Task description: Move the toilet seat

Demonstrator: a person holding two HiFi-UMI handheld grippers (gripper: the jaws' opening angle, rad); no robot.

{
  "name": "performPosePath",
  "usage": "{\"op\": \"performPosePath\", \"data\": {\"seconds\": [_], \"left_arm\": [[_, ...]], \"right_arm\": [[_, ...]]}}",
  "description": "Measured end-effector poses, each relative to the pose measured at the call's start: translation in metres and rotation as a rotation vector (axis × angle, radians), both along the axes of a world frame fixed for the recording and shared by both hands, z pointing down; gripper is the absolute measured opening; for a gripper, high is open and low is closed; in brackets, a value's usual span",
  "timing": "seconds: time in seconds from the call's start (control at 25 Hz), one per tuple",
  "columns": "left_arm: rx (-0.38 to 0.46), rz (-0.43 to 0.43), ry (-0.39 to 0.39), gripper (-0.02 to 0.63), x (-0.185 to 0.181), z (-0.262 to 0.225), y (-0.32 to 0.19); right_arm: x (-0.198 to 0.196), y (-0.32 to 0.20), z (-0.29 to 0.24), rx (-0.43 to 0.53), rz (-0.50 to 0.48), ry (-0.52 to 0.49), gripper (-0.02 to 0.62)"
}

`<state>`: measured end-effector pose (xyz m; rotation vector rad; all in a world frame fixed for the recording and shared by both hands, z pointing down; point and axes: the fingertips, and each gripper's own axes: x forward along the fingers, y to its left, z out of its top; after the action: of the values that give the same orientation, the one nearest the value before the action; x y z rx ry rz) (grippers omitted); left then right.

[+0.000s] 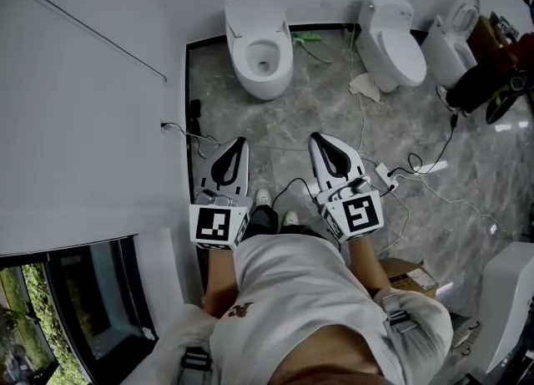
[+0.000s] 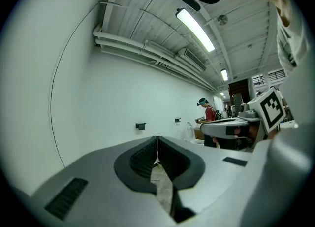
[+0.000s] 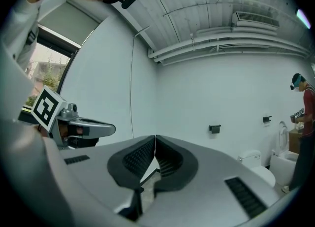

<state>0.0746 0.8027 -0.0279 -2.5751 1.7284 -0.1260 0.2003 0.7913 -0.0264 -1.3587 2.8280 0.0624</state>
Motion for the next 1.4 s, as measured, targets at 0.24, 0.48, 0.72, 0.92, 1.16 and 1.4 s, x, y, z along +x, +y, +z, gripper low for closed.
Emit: {"op": "performPosePath", "data": {"seconds": [0.24, 0.48, 0.72, 0.92, 1.16, 1.4], "left_arm": [[0.009, 0.007, 0.002, 0.024, -0.015, 0.002, -0.033], [0.016, 0.035, 0.01, 0.023, -0.04, 0.006, -0.076], [0.017, 0.062, 0.025, 0.023, -0.07, 0.007, -0.12], [0.014, 0.089, 0.029, 0.024, -0.093, 0.007, -0.146], [0.009, 0.118, 0.044, 0.024, -0.107, 0.006, -0.17], [-0.006, 0.128, 0.057, 0.023, -0.105, 0.007, -0.189]], "right_arm": [[-0.016, -0.033, 0.004, -0.01, 0.013, 0.016, 0.021], [-0.044, -0.074, 0.009, -0.017, 0.027, 0.034, 0.021], [-0.074, -0.113, 0.012, -0.026, 0.054, 0.048, 0.021], [-0.097, -0.136, 0.013, -0.03, 0.083, 0.061, 0.021], [-0.113, -0.155, 0.013, -0.041, 0.116, 0.07, 0.021], [-0.112, -0.171, 0.013, -0.057, 0.119, 0.077, 0.021]]}}
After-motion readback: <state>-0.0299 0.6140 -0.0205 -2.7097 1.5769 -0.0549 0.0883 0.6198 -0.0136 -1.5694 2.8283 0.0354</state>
